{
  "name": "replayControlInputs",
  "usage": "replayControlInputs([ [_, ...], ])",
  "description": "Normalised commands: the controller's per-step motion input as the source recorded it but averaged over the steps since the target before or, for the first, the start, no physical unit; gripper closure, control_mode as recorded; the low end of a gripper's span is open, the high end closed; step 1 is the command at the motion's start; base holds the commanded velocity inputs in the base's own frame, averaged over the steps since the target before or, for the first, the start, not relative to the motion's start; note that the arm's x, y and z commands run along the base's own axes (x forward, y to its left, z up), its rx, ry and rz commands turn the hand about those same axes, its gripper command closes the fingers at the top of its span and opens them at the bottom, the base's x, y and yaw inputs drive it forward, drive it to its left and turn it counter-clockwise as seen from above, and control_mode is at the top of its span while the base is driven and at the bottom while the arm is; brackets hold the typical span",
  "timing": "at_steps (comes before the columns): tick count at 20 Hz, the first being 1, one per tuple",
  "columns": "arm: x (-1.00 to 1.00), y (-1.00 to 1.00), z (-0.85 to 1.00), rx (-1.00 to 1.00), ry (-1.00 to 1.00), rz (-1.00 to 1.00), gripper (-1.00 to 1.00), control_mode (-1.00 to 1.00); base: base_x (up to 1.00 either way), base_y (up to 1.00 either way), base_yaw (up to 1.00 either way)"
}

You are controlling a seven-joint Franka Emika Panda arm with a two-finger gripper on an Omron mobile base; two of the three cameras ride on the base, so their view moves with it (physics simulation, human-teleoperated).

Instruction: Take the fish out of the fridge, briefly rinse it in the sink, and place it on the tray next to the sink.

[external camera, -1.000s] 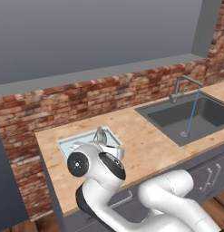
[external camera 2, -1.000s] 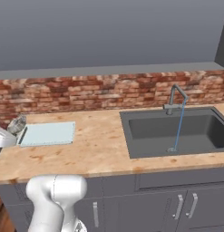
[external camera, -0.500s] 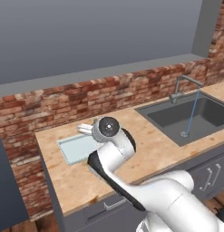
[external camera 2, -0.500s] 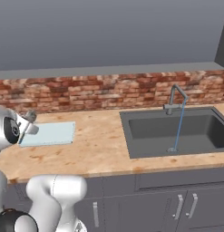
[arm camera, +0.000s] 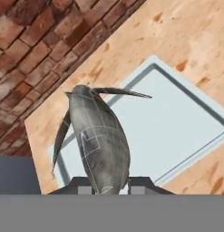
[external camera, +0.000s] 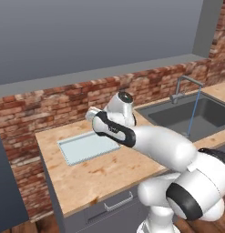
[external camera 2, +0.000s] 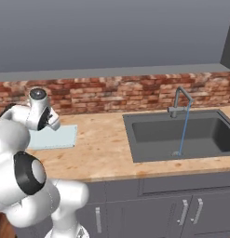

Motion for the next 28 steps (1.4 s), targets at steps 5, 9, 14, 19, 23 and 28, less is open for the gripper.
replayControlInputs([
  [5, 0.4, 0.2, -0.46, -0.04, 0.2, 0.0, 1.0, -1.0, 0.0, 0.0, 0.0],
  [9, 0.43, 0.46, -0.84, -0.16, 0.22, 0.0, 1.0, -1.0, 0.0, 0.0, 0.0],
  [14, 0.27, 0.43, -0.4, -0.16, 0.03, 0.0, 1.0, -1.0, 0.0, 0.0, 0.0],
  [19, 0.24, 0.17, -0.18, -0.17, 0.0, 0.0, 1.0, -1.0, 0.0, 0.0, 0.0],
  [23, 0.06, 0.0, -0.3, -0.18, -0.02, -0.03, 1.0, -1.0, 0.0, 0.0, 0.0],
  [28, 0.01, 0.0, -0.25, -0.18, -0.07, -0.07, 1.0, -1.0, 0.0, 0.0, 0.0],
])
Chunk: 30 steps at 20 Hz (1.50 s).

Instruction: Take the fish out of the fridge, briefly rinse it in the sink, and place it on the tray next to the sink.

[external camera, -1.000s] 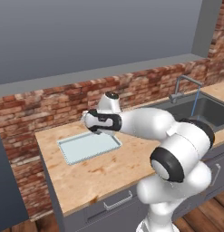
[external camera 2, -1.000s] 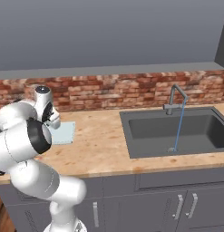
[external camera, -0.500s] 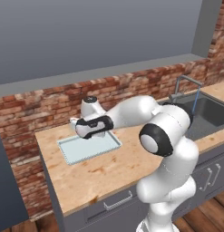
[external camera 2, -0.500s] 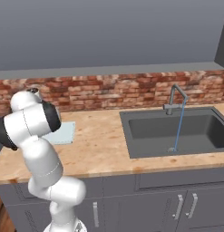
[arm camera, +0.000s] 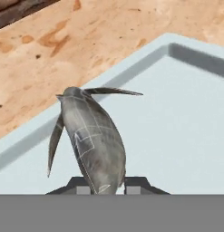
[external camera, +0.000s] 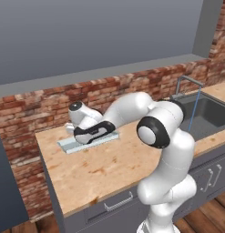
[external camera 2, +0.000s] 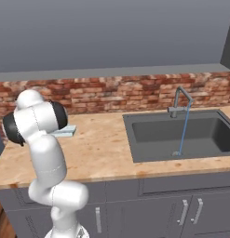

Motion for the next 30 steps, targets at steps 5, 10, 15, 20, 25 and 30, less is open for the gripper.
replayControlInputs([
  [5, -0.13, 0.0, 0.0, -0.04, -0.07, -0.04, -1.0, -1.0, 0.0, 0.0, 0.0],
  [10, -0.18, 0.0, 0.01, 0.0, 0.0, -0.01, -1.0, -1.0, 0.0, 0.0, 0.0],
  [15, -0.8, -0.05, 0.42, 0.04, -0.08, -0.13, -1.0, -1.0, 0.0, 0.0, 0.0],
  [20, -0.76, -0.16, 0.97, 0.06, -0.2, -0.21, -1.0, -1.0, 0.0, 0.0, 0.0],
  [25, -0.68, -0.45, 1.0, 0.14, -0.28, -0.09, -1.0, -1.0, 0.0, 0.0, 0.0],
  [30, -0.79, -0.97, 1.0, 0.29, -0.32, 0.0, -1.0, -1.0, 0.0, 0.0, 0.0],
])
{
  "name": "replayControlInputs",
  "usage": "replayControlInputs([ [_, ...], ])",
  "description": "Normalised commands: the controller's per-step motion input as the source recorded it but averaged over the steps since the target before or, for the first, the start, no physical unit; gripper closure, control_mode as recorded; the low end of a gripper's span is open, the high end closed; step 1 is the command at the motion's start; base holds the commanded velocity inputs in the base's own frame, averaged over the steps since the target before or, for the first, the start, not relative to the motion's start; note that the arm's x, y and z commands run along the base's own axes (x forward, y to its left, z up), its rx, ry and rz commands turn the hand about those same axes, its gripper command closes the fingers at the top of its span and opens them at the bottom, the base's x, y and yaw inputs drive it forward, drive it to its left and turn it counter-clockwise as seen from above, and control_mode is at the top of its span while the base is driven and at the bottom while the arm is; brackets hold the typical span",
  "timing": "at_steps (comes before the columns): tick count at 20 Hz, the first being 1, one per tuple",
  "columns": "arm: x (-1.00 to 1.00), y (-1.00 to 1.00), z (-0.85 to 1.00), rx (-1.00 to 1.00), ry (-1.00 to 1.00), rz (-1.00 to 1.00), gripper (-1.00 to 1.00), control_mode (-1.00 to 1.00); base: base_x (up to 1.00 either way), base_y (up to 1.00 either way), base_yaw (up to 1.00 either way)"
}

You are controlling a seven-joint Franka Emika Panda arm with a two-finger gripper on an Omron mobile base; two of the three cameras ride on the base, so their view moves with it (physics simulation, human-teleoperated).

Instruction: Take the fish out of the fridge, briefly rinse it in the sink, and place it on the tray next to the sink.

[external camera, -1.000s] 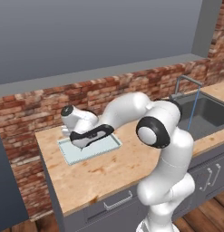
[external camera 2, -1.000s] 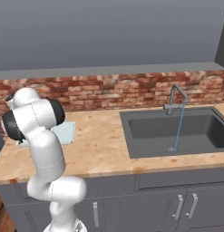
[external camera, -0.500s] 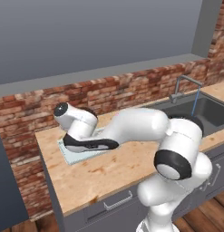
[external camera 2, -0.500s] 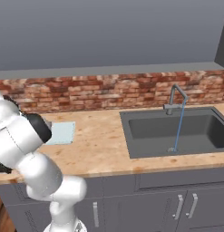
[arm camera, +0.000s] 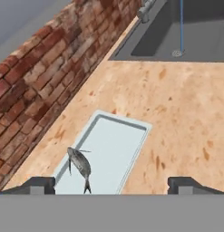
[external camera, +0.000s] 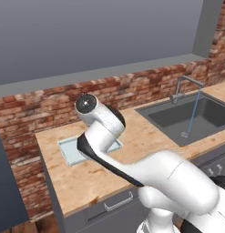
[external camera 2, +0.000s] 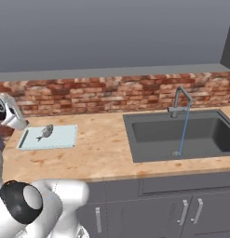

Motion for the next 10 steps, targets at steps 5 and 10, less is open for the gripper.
replayControlInputs([
  [5, -1.0, -1.0, 0.69, 0.33, -0.35, 0.06, -1.0, -1.0, 0.0, 0.0, 0.0],
  [10, -1.0, -1.0, 0.06, 0.33, -0.28, 0.1, -1.0, -1.0, 0.0, 0.0, 0.0],
])
